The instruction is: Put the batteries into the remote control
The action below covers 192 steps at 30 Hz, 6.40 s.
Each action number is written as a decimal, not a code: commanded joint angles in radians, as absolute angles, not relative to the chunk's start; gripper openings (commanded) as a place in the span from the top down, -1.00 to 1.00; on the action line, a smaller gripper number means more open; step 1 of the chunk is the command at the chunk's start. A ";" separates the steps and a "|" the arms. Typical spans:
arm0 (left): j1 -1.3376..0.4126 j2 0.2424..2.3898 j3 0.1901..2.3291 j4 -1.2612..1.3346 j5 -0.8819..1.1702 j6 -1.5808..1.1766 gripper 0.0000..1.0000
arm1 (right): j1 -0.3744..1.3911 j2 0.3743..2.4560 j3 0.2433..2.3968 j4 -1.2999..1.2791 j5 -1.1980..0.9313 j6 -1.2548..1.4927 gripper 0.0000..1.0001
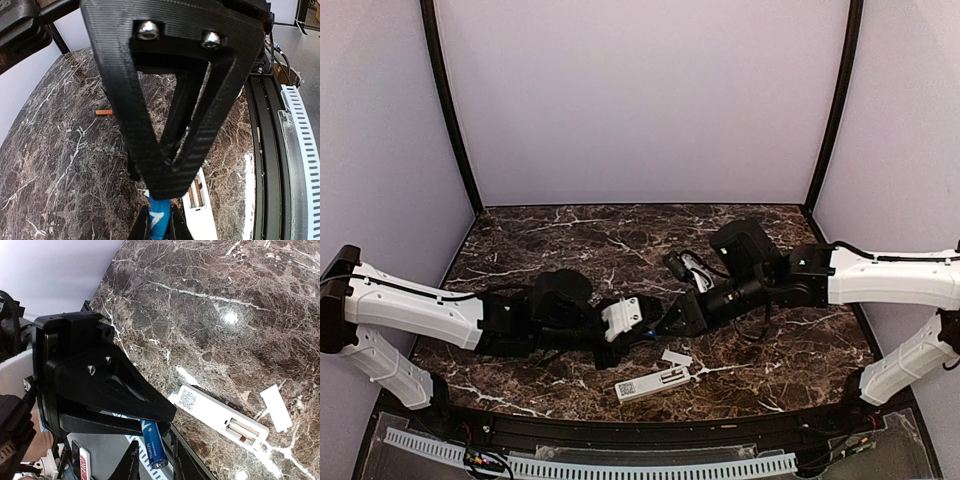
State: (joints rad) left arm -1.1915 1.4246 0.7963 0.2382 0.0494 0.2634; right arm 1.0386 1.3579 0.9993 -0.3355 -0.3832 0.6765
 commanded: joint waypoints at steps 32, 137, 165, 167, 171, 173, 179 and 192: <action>-1.178 1.398 0.803 0.254 0.106 0.265 1.00 | 1.030 1.376 0.973 -0.270 -0.432 0.686 1.00; -1.221 1.861 0.884 0.049 0.158 0.043 1.00 | 0.946 1.531 0.738 -0.276 -0.275 0.956 0.30; -1.221 1.872 0.896 0.021 0.172 0.051 1.00 | 0.963 1.536 0.870 -0.483 -0.190 0.882 0.44; -1.221 1.874 0.897 0.020 0.172 0.049 1.00 | 0.966 1.534 0.880 -0.493 -0.192 0.876 0.45; -1.221 1.877 0.899 0.018 0.172 0.049 1.00 | 0.970 1.531 0.896 -0.530 -0.173 0.870 0.44; -1.221 1.878 0.900 0.017 0.171 0.049 1.00 | 0.971 1.523 0.899 -0.541 -0.167 0.865 0.43; -1.221 1.880 0.902 0.015 0.170 0.049 1.00 | 0.969 1.490 0.913 -0.588 -0.157 0.860 0.38; -1.221 1.887 0.911 0.006 0.169 0.051 1.00 | 0.960 1.502 0.867 -0.549 -0.203 0.861 0.65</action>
State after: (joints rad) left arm -1.2140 1.8416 0.9234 0.1215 0.1501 0.0486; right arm 0.9615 1.4826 0.8776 -0.5697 -0.1917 0.8696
